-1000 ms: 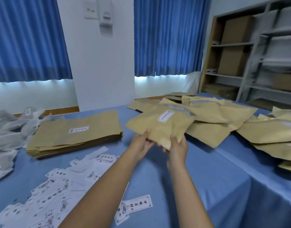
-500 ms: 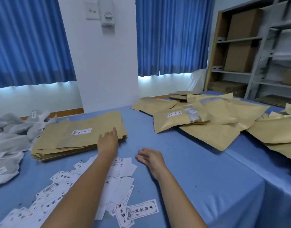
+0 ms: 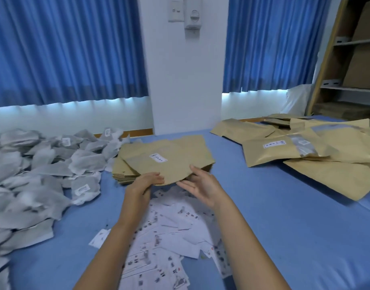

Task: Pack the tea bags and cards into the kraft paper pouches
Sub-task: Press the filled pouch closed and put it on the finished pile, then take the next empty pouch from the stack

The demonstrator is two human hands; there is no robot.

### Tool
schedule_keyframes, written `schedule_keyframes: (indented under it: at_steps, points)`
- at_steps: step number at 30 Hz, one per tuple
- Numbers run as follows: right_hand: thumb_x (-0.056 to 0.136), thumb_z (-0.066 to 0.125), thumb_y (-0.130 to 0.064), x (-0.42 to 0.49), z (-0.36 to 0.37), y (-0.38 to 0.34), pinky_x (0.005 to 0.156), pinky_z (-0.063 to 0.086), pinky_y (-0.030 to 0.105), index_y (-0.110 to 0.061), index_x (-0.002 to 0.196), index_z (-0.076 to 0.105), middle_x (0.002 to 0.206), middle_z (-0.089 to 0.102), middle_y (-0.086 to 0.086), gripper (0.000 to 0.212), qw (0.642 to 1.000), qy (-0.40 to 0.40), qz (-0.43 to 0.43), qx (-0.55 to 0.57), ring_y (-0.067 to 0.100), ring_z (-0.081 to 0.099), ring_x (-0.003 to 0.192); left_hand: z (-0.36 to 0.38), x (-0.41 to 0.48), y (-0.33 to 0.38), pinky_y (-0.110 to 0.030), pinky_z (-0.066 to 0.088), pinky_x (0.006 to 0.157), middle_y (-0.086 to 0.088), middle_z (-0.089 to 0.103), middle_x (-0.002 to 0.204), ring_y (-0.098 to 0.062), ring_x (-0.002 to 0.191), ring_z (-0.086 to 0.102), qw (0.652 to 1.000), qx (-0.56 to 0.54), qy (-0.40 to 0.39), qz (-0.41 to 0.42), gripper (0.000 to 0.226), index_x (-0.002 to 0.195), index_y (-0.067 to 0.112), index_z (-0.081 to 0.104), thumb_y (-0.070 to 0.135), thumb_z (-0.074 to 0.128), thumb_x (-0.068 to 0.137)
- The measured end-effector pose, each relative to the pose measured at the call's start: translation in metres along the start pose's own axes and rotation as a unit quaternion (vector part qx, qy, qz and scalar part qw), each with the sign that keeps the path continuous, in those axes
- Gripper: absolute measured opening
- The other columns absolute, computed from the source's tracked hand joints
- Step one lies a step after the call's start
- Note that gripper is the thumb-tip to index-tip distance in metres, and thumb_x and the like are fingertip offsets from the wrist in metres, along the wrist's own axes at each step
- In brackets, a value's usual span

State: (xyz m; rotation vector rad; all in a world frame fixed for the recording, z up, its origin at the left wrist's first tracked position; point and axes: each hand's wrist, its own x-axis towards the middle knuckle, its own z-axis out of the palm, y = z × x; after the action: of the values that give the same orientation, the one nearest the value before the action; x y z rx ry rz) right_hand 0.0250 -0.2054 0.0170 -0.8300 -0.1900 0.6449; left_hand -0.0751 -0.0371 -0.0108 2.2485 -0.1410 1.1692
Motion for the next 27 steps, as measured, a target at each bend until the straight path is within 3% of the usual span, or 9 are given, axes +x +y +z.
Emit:
schedule_keyframes:
  at_steps: [3,5,8,11,14,16,19,23,27]
  points:
    - [0.096,0.043,0.008,0.009,0.024,0.033,0.068,0.058,0.028,0.002,0.098,0.061,0.117,0.063,0.027,0.019,0.997,0.062,-0.024,-0.048,0.027,0.069,0.083,-0.010,-0.011,-0.018,-0.031,0.050,0.094,-0.003,0.065,0.110,-0.019,0.105,0.063,0.996,0.003,-0.003,-0.086,0.033,0.098,0.002,0.071,-0.021,0.057,0.079]
    - [0.095,0.048,0.004,0.013,0.035,0.051,0.066,0.059,0.027,0.001,0.099,0.062,0.112,0.066,0.024,0.014,0.995,0.086,-0.021,-0.039,0.025,0.070,0.081,-0.012,-0.016,-0.028,-0.032,0.050,0.093,0.002,0.066,0.109,-0.018,0.103,0.064,0.991,0.018,-0.019,-0.129,0.028,0.098,0.004,0.071,-0.016,0.060,0.081]
    - [0.096,0.052,-0.002,0.018,0.041,0.072,0.063,0.059,0.027,-0.001,0.107,0.059,0.107,0.067,0.018,0.013,0.994,0.101,-0.028,-0.015,0.025,0.067,0.088,-0.018,-0.021,-0.035,-0.025,0.050,0.087,0.008,0.068,0.101,-0.012,0.097,0.064,0.989,0.003,-0.022,-0.148,0.021,0.091,0.007,0.071,-0.010,0.063,0.082]
    - [0.091,0.049,0.012,0.023,0.042,0.079,0.055,0.058,0.026,0.002,0.091,0.061,0.092,0.067,0.015,0.016,0.987,0.146,-0.052,-0.036,0.023,0.066,0.077,-0.025,-0.020,-0.036,-0.027,0.051,0.077,0.009,0.067,0.092,-0.012,0.088,0.064,0.987,0.012,-0.036,-0.155,0.017,0.086,0.014,0.068,-0.003,0.066,0.082]
    - [0.090,0.055,0.009,0.024,0.044,0.079,0.053,0.057,0.025,0.003,0.082,0.063,0.083,0.067,0.019,0.012,0.979,0.174,-0.052,-0.089,0.025,0.067,0.068,-0.027,-0.017,-0.031,-0.024,0.048,0.080,0.012,0.065,0.100,-0.005,0.091,0.058,0.985,0.077,-0.098,-0.116,0.023,0.100,0.022,0.067,0.026,0.075,0.079]
    - [0.088,0.058,0.008,0.020,0.046,0.083,0.050,0.055,0.023,0.005,0.079,0.062,0.074,0.064,0.018,0.010,0.980,0.165,-0.040,-0.100,0.025,0.063,0.061,-0.024,-0.014,-0.028,-0.026,0.047,0.083,0.009,0.066,0.105,-0.007,0.098,0.057,0.984,0.105,-0.110,-0.095,0.032,0.108,0.019,0.069,0.034,0.074,0.080]
    - [0.086,0.062,0.008,0.014,0.048,0.087,0.052,0.055,0.021,0.005,0.073,0.059,0.062,0.062,0.016,0.013,0.986,0.138,-0.006,-0.095,0.023,0.063,0.057,-0.024,-0.012,-0.027,-0.030,0.047,0.085,0.005,0.069,0.107,-0.010,0.102,0.058,0.983,0.099,-0.115,-0.101,0.029,0.106,0.014,0.071,0.029,0.073,0.082]
    - [0.087,0.058,0.010,0.007,0.048,0.083,0.068,0.059,0.025,0.007,0.083,0.065,0.081,0.072,0.017,0.009,0.996,0.023,0.008,-0.081,0.021,0.072,0.075,-0.036,-0.013,-0.025,-0.025,0.051,0.078,0.015,0.070,0.084,0.001,0.080,0.062,0.981,0.002,-0.072,-0.178,0.018,0.096,0.020,0.076,0.026,0.076,0.079]
    - [0.088,0.057,0.008,0.002,0.049,0.083,0.080,0.058,0.029,0.008,0.084,0.067,0.089,0.072,0.020,0.011,0.995,-0.004,0.017,-0.096,0.024,0.072,0.087,-0.045,-0.013,-0.024,-0.033,0.054,0.079,0.014,0.073,0.084,-0.007,0.082,0.067,0.972,-0.026,-0.101,-0.211,0.012,0.095,0.024,0.077,0.023,0.070,0.085]
